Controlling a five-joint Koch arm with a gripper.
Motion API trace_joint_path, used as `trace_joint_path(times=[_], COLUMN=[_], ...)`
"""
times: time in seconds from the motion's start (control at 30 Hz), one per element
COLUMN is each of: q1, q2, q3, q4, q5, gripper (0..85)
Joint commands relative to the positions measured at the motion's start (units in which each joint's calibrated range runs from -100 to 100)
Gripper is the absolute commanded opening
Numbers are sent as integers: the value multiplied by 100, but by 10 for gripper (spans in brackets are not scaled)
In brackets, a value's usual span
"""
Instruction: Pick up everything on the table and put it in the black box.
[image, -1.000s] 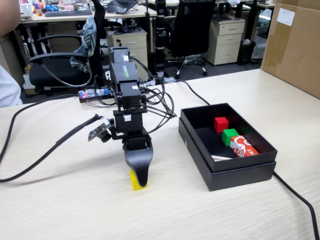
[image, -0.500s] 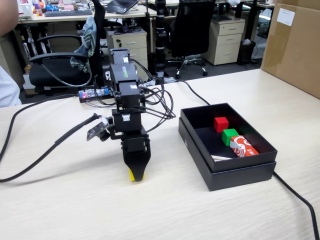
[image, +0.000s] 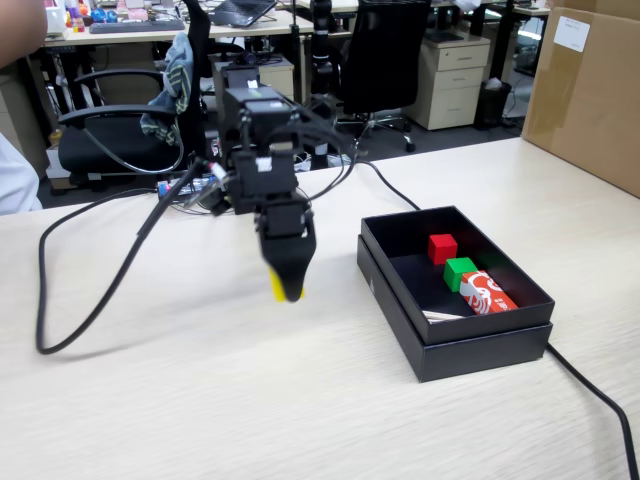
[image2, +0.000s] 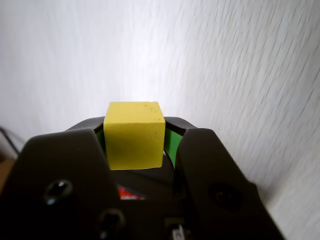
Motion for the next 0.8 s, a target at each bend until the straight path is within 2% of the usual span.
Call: trace_joint_path(times=[0.0,0.2,0.33,0.47,0.67,0.73,0.77], q1=[352,1236,1680,1695,1631,1602,1607], q2=[-1273,-1686,-596,770,1814,1975,1963], q3=[178,522,622,840,958,785,713], q4=[-9,-9,-9,-1,-1,-1,-9], q5=[73,171,303,415,479,484,479], gripper=[8,9,9,11,11,156,197])
